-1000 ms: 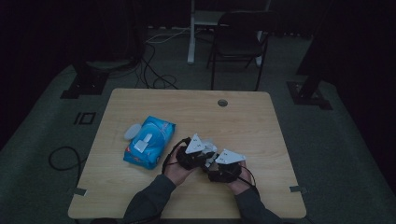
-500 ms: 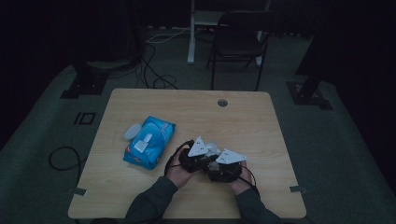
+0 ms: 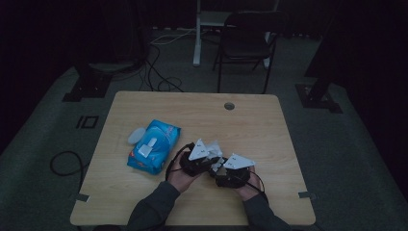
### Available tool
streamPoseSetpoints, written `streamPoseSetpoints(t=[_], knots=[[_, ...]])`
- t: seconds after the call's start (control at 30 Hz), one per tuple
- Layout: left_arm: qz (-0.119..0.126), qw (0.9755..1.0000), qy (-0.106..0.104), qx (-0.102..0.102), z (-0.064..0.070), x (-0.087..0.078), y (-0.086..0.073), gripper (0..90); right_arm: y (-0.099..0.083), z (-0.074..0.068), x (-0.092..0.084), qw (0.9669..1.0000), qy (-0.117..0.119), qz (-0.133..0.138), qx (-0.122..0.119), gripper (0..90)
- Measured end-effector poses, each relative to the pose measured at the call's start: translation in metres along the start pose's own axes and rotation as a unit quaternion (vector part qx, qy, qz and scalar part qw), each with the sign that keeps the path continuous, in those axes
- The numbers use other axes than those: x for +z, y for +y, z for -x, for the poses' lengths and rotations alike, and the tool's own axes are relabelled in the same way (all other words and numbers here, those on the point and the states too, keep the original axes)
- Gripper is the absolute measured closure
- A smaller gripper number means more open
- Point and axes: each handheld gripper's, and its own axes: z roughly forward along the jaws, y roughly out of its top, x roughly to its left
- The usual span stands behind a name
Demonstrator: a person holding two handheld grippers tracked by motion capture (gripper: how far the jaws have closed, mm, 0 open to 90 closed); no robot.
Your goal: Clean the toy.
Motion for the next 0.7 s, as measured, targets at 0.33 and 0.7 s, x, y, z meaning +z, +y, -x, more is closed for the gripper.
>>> streamPoseSetpoints(t=[0.33, 0.7], knots=[[-0.002, 0.9998, 0.016, -0.015, -0.0087, -0.0062, -0.0074, 81.6, -0.0009, -0.0016, 0.0024, 1.0, 0.0, -0.007, -0.007, 34.5], [-0.003, 0.9999, 0.009, -0.009, -0.0024, -0.0068, -0.008, 81.6, -0.0012, -0.0014, 0.0027, 1.0, 0.0, -0.007, -0.004, 34.4]])
